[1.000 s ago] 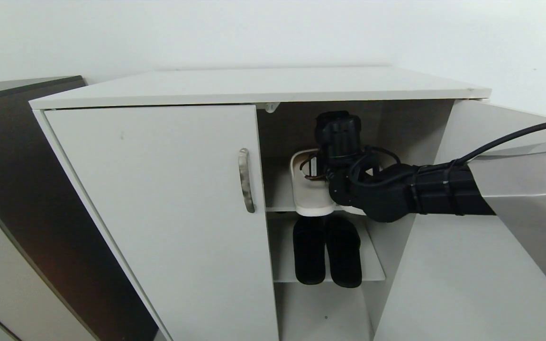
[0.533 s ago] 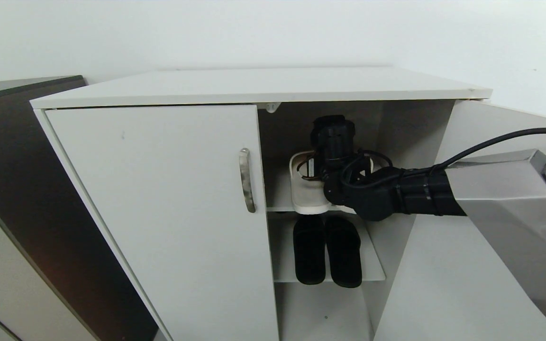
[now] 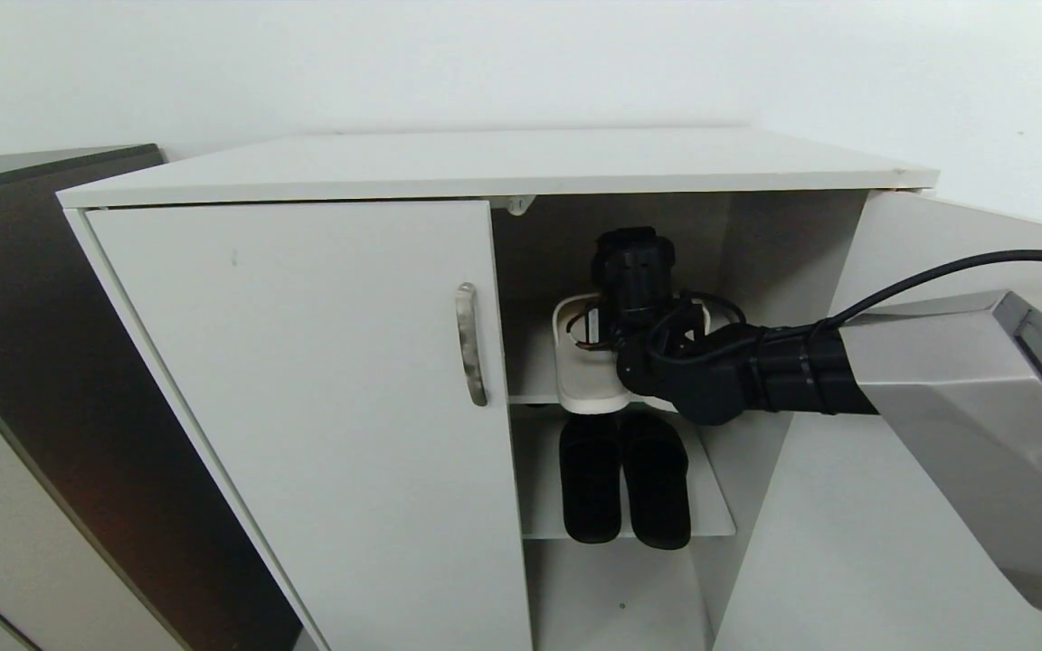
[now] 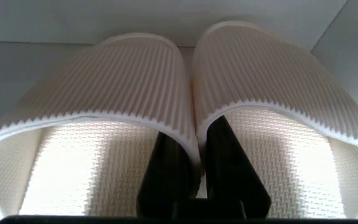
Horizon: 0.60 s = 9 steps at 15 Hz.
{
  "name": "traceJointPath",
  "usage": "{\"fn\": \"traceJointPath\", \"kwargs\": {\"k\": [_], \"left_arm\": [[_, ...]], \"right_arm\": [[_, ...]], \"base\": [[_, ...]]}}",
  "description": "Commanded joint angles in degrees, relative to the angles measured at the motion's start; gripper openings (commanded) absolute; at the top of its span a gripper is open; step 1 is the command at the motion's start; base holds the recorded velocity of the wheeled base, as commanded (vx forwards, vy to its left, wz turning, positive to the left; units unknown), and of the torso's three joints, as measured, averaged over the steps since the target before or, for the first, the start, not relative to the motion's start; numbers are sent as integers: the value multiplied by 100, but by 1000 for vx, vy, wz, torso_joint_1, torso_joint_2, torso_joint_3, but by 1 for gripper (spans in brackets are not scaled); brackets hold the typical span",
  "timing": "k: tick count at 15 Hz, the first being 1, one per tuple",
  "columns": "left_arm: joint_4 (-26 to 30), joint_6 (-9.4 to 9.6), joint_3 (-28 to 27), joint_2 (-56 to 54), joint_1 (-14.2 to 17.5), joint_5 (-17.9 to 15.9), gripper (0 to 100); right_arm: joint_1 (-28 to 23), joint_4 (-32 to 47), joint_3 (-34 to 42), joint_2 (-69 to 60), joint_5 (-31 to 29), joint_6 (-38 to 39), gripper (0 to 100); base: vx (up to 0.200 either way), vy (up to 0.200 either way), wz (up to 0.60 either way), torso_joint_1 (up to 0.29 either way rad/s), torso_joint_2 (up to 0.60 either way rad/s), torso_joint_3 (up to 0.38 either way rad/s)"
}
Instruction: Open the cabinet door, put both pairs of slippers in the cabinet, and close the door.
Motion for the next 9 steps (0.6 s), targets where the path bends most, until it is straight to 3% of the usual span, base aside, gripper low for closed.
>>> {"fn": "traceJointPath", "kwargs": {"k": [1,6,9], "left_arm": [[0,-3,0,7,1,1,0],[0,-3,0,7,1,1,0],[0,-3,0,7,1,1,0]], "right_arm": [[1,-3,2,0,-5,0,100],[45,-38,310,-220,-14,17,100],[265,-100,1329,-862,-14,61,100]], "base": [[0,0,0,0,0,0],[0,0,0,0,0,0],[0,0,0,0,0,0]]}}
